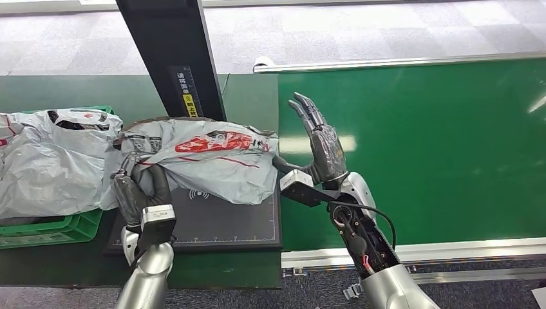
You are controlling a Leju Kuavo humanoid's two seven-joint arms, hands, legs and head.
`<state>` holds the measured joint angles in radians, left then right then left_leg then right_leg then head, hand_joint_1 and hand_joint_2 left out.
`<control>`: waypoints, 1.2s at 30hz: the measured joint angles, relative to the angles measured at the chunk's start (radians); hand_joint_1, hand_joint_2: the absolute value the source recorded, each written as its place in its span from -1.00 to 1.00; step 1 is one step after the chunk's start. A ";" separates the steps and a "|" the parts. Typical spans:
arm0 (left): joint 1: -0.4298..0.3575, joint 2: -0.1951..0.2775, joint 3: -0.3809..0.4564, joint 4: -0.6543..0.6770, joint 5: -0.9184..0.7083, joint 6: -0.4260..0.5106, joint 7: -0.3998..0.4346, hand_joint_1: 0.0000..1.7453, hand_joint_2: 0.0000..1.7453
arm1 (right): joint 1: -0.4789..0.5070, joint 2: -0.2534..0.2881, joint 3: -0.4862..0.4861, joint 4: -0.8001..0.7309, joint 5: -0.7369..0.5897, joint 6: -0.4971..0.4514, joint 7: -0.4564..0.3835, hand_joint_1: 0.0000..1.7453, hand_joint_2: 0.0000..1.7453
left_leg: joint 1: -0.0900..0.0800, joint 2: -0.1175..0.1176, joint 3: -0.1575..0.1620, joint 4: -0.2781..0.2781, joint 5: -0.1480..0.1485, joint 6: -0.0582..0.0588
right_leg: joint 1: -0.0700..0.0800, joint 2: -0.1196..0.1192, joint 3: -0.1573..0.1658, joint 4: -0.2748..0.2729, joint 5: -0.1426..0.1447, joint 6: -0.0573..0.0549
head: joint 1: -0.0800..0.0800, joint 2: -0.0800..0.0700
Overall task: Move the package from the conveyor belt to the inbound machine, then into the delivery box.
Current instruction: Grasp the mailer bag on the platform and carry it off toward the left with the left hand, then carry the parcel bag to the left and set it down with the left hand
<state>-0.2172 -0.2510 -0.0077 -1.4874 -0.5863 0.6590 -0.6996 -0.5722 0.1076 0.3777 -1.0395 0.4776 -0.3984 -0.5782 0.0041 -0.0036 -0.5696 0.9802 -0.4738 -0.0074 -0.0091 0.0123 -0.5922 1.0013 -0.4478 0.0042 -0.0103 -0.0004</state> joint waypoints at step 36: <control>-0.563 0.746 0.441 0.891 -0.943 -0.167 0.953 1.00 1.00 | 0.102 -0.049 0.001 -0.062 0.074 -0.009 0.077 -1.00 1.00 | 0.005 0.011 0.001 0.000 0.003 -0.005 | 0.004 0.009 -0.005 0.003 0.002 -0.005 | 0.000 0.000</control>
<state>-0.7801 0.4953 0.4333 -0.5968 -1.5296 0.4920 0.2532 -0.4701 0.0587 0.3784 -1.1013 0.5521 -0.4076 -0.5014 0.0088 0.0069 -0.5691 0.9797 -0.4712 -0.0127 -0.0049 0.0211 -0.5968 1.0039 -0.4454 -0.0013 -0.0100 -0.0004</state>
